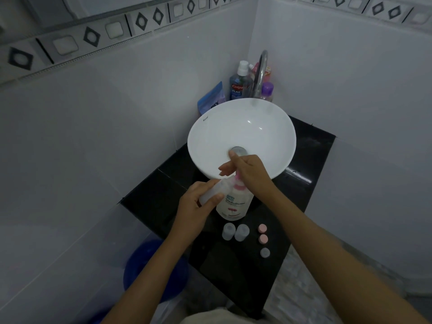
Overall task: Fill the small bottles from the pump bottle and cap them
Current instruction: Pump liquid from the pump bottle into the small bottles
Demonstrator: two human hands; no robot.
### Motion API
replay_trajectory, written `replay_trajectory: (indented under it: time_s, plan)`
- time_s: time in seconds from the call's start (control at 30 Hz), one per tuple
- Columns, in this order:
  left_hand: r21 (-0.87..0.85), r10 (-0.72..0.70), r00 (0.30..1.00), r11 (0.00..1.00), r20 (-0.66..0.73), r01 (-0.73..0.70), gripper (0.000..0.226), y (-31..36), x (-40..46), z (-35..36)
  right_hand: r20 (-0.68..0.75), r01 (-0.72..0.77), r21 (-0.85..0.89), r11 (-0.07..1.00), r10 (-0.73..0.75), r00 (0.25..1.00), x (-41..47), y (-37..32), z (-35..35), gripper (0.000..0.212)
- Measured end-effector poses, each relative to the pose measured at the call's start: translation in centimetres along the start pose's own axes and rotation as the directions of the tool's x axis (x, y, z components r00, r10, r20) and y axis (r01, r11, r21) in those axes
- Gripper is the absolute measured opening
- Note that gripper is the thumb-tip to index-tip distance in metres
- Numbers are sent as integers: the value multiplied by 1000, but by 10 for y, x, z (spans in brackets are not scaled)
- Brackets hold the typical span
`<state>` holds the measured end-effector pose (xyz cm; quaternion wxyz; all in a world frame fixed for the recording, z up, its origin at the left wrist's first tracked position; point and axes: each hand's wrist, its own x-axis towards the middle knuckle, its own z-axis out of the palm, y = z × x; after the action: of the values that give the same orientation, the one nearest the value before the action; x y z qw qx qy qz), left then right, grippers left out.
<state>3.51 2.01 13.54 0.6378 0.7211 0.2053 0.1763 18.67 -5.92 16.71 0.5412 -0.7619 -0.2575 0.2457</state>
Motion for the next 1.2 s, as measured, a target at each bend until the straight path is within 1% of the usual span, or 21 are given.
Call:
replay_trajectory:
  time_s: [0.13,0.3,0.4,0.5,0.6,0.7,0.77,0.9,1.0,1.1,1.2]
  plan:
    - [-12,-35,999,999,-4,35,38,-6,0,3,-15,-66,12,998,67,998,-1,6,4,49]
    - [8,-44,999,999,8,44,34,-10,-1,3,-25,-38,-13,999,38,999,-1,15,7,46]
    - [9,-23,1000,1000,21,23,35,-4,-2,2,14,-33,-20,999,34,999,1,11,2,46]
    - [-5,-1,1000,1000,13,2,39,3,-1,0,43,18,-20,1000,-17,999,4,2,-2,47]
    - [-16,-10,1000,1000,7,10,40,3,0,0,11,29,-14,999,-29,1000,3,3,0,47]
    - [-23,-26,1000,999,5,26,34,0,0,2,-9,-5,-1,1000,5,1000,2,5,2,46]
    - [-12,-31,999,999,7,31,33,-2,-1,3,1,-23,-8,1000,23,1000,0,7,4,46]
    - [-15,-43,999,999,7,43,34,-3,-3,3,39,-14,-27,1000,15,999,-5,6,2,45]
    - [-21,-25,1000,999,4,25,35,0,-3,2,85,13,-47,999,-9,996,-3,-2,-4,44]
    - [-27,-6,1000,1000,0,6,33,4,-1,0,46,33,-17,999,-32,998,-2,-4,-4,45]
    - [-23,-4,1000,1000,-2,4,32,4,0,1,-5,21,5,1000,-21,1000,-2,0,0,45]
